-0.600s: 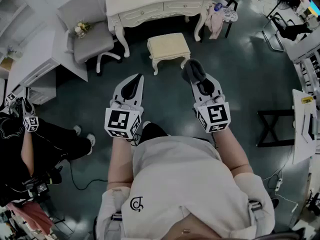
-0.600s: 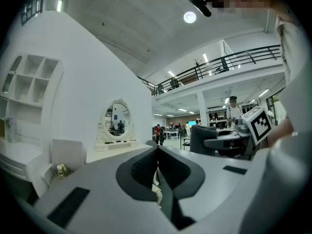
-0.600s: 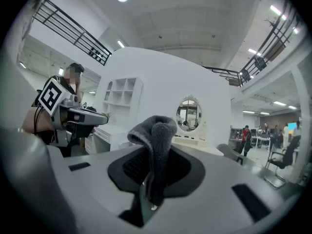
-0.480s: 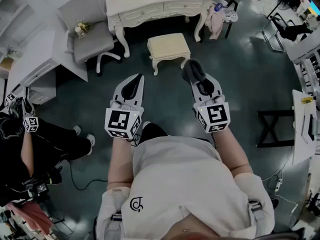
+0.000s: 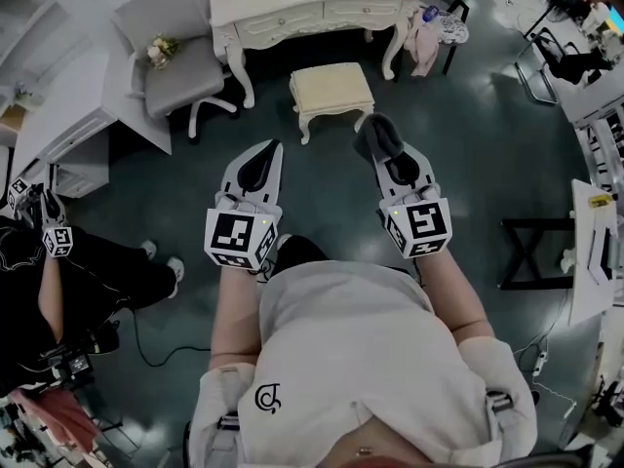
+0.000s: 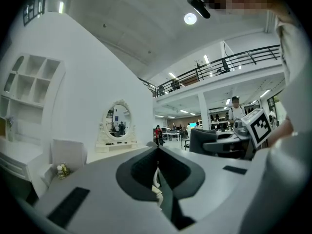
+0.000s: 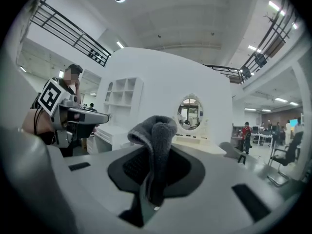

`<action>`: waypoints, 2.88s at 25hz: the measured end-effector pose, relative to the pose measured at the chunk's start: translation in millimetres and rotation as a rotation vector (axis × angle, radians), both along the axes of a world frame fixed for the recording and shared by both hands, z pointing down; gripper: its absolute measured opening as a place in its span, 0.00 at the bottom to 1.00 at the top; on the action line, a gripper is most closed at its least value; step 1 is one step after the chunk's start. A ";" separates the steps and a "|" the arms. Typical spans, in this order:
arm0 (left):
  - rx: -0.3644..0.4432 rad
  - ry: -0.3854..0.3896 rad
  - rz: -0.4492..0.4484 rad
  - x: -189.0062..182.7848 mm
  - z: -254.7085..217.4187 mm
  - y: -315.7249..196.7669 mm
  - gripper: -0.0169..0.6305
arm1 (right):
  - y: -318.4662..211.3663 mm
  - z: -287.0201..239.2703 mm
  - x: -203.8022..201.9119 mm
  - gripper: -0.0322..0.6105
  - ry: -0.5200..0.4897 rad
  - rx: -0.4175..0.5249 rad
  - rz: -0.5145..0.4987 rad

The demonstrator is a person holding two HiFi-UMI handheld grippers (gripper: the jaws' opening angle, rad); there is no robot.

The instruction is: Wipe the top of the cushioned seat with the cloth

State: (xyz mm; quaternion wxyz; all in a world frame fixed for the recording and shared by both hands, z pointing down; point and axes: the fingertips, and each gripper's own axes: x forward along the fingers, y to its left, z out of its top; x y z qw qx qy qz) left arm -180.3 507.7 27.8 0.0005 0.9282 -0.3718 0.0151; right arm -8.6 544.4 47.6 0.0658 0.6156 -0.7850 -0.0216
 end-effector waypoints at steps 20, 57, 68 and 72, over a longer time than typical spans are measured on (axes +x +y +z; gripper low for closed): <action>-0.104 -0.032 -0.005 12.1 45.1 -98.9 0.04 | -100.8 55.7 23.1 0.16 -0.050 -0.137 0.043; -0.364 0.030 -0.103 75.9 255.5 -541.2 0.04 | -593.4 347.2 30.1 0.17 0.101 -0.730 -0.339; -0.424 -0.014 -0.221 81.0 398.0 -572.0 0.04 | -628.2 509.0 20.7 0.17 -0.014 -0.964 -0.381; -0.422 0.010 -0.221 87.3 427.8 -580.1 0.04 | -636.2 548.9 13.0 0.17 -0.035 -1.000 -0.373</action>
